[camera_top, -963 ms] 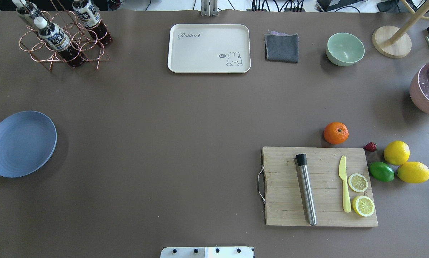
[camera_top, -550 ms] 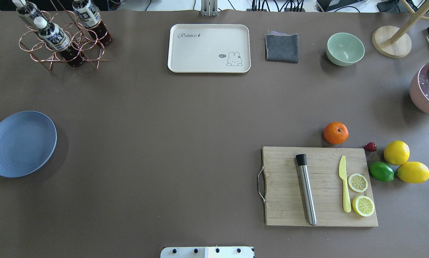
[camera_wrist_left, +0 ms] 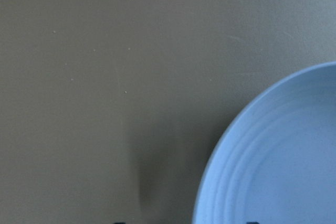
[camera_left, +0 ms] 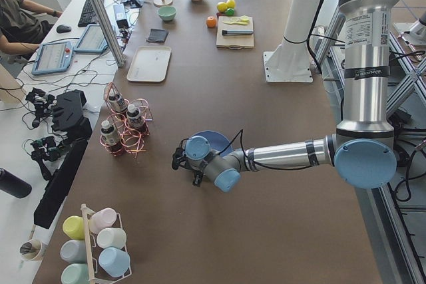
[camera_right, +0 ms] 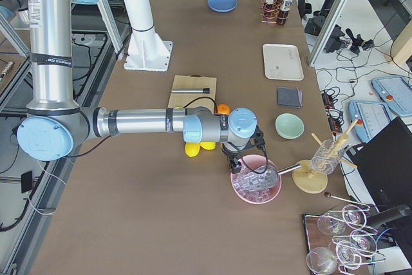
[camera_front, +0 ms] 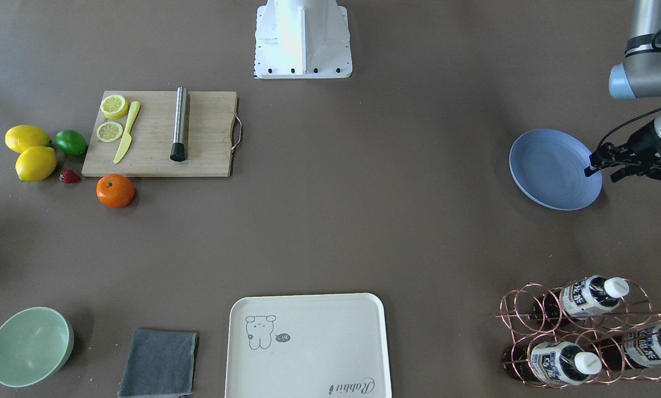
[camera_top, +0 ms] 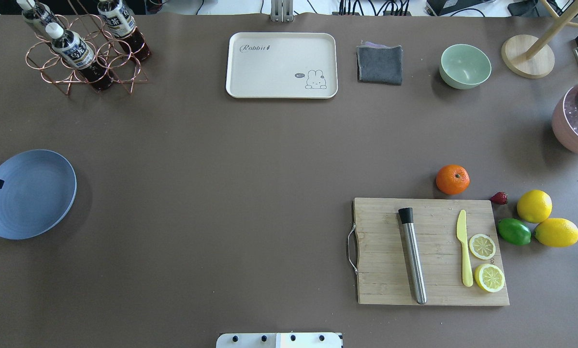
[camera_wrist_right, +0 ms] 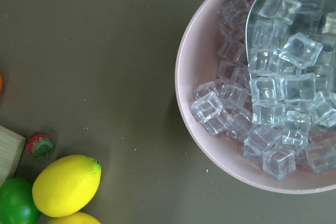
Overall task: Pick orange to plate
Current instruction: 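Push the blue plate inward with the left gripper while the right moves above the orange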
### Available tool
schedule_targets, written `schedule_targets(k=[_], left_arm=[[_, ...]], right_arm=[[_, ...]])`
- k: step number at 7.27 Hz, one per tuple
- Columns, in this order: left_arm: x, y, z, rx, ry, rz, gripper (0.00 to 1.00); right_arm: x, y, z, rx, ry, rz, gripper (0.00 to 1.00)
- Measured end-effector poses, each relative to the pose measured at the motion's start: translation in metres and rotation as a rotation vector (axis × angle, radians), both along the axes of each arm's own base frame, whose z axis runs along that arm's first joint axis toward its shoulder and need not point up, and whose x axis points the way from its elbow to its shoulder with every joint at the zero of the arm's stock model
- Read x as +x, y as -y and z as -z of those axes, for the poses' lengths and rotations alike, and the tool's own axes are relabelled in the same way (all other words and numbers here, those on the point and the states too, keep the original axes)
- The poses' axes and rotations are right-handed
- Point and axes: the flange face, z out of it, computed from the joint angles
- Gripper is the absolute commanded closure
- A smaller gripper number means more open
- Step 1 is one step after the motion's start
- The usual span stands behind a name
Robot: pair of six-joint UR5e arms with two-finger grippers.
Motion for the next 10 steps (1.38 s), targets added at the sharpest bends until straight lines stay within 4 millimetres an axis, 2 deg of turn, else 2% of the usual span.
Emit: schedule_targets(k=[2, 4, 5, 6, 7, 8, 9, 10], left_arm=[[0.004, 0.001, 0.000, -0.003, -0.001, -0.005, 1.00], [0.006, 0.004, 0.002, -0.003, -0.002, -0.005, 1.00], [0.010, 0.010, 0.012, -0.011, -0.017, 0.002, 1.00], [0.016, 0.015, 0.033, -0.038, -0.060, 0.012, 1.00], [0.021, 0.019, 0.067, -0.086, -0.118, 0.037, 1.00], [0.034, 0.021, 0.109, -0.145, -0.167, 0.071, 1.00], [0.063, 0.019, 0.155, -0.204, -0.205, 0.095, 1.00], [0.109, 0.014, 0.207, -0.267, -0.233, 0.129, 1.00]], right_arm=[[0.000, 0.000, 0.000, 0.001, -0.001, 0.001, 0.00], [-0.001, 0.005, 0.008, 0.017, -0.002, 0.001, 0.00], [-0.003, 0.014, 0.024, 0.032, -0.002, -0.012, 0.00], [-0.011, 0.026, 0.052, 0.033, 0.002, -0.043, 0.00], [-0.029, 0.036, 0.093, 0.020, 0.006, -0.086, 0.00], [-0.050, 0.041, 0.130, 0.006, 0.012, -0.119, 0.00], [-0.073, 0.043, 0.155, -0.010, 0.020, -0.130, 0.00], [-0.101, 0.044, 0.174, -0.025, 0.014, -0.130, 0.00]])
